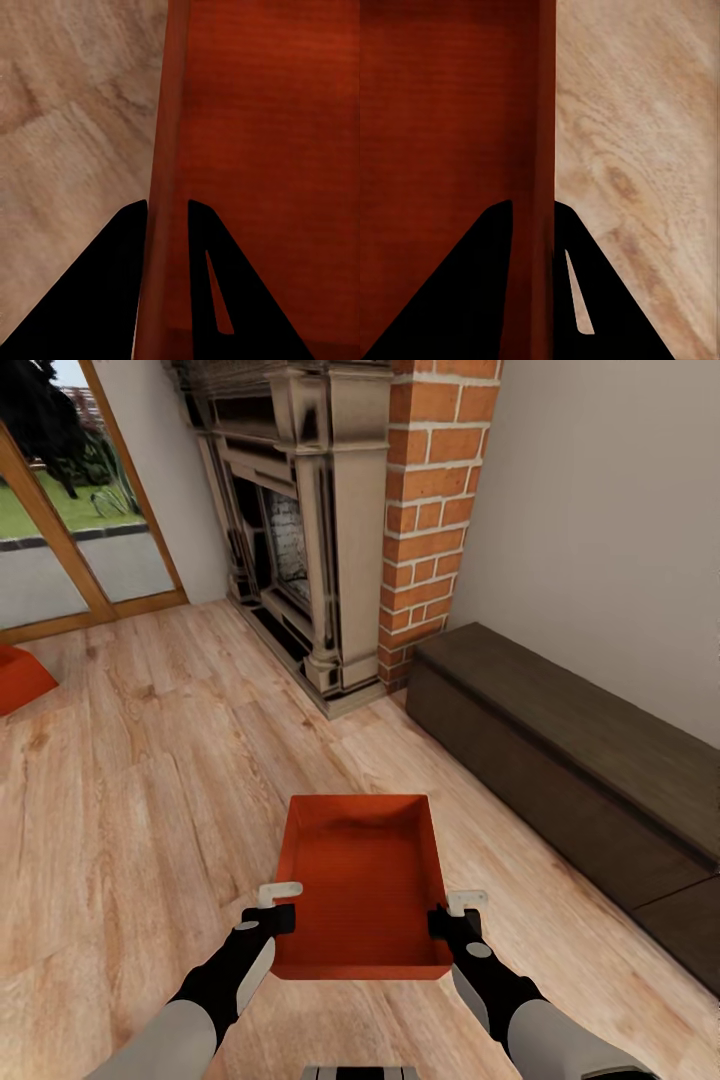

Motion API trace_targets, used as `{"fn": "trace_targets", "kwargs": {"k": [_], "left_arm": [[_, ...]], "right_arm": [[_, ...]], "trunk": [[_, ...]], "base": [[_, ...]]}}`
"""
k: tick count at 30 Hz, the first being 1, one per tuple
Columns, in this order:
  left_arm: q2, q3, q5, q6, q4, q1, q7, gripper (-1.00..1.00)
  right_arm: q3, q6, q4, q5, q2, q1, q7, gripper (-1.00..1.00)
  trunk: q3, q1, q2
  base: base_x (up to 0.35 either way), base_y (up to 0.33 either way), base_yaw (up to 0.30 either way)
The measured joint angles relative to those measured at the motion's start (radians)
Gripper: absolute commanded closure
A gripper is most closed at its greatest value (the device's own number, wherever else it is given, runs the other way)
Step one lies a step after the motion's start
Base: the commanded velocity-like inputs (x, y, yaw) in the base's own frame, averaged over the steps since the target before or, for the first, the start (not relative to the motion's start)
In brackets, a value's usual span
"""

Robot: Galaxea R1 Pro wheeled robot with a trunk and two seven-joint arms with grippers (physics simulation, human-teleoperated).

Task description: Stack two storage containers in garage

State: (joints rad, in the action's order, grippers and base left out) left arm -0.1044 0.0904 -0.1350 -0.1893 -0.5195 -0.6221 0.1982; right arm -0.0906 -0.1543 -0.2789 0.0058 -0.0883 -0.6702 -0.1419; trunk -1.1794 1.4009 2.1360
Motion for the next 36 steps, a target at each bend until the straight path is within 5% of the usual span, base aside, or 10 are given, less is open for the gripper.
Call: {"fn": "trace_targets", "kwargs": {"k": [36], "left_arm": [[0.0,-0.001,0.009,-0.005,-0.003,-0.001,-0.001,1.0]], "right_arm": [[-0.005,-0.012,0.006,-0.015,-0.001,0.001,-0.002,1.0]], "trunk": [[0.113,-0.138,-0.252]], "base": [[0.0,0.0,0.0]]}}
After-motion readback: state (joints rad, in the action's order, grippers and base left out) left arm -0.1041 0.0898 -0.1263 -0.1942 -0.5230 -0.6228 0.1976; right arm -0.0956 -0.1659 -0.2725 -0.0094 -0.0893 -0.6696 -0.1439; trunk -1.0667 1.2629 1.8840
